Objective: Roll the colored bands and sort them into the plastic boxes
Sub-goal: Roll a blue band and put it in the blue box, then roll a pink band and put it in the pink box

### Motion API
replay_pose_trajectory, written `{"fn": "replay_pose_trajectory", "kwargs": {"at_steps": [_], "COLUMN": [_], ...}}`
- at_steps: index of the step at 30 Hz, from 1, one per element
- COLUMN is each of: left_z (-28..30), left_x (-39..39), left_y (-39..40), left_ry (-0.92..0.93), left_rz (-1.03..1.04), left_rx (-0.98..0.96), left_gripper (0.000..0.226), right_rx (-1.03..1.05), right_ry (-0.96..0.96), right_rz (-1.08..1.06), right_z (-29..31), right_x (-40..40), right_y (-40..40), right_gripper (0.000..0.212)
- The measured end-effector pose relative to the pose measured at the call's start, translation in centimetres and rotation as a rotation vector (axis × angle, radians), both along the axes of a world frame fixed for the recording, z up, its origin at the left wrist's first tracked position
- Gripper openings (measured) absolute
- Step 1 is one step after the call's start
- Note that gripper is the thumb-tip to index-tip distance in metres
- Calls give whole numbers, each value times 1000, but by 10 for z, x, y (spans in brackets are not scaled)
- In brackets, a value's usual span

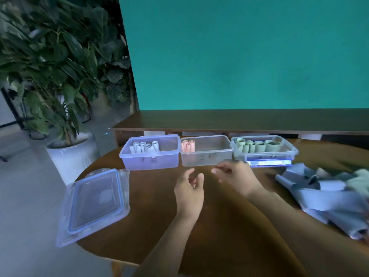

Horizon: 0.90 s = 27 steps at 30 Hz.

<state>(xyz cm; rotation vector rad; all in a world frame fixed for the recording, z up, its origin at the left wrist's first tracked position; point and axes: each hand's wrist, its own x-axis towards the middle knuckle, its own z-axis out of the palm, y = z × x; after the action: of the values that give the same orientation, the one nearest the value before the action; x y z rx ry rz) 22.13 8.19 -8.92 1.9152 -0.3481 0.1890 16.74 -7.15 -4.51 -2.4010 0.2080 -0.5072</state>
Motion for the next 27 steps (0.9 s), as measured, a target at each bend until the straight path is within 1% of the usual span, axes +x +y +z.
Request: {"fn": "replay_pose_trajectory", "kwargs": {"at_steps": [5,7,10,13,17,21,24,27], "left_z": [-2,-3,-4,-5,-6,-6,-6,-4], "left_x": [-59,-81,-111,-141,-180,-210,-223,-232], "left_y": [-33,-46,-64,-85,-115,-144,-161,-177], "left_ry": [22,25,39,36,30,-15,-31,-31], "left_rz": [-123,-161,-201,-264,-375,-462,-486,-475], "left_rx": [8,13,21,29,39,45,36,-5], "left_gripper": [36,35,33,33,31,25,23,19], "right_rx": [36,47,121,176,246,303,270,228], "right_ry": [32,1,-84,-116,-203,-323,-413,-443], "right_rz": [-146,-199,-281,-350,-460,-592,-693,-825], "right_z": [-28,-37,-44,-45,-48,-54,-53,-49], "right_x": [-86,-119,-162,-200,-239,-264,-280,-296], "right_y": [-21,-30,-41,-52,-69,-83,-94,-112], "right_gripper": [18,18,18,19,19,10,13,18]}}
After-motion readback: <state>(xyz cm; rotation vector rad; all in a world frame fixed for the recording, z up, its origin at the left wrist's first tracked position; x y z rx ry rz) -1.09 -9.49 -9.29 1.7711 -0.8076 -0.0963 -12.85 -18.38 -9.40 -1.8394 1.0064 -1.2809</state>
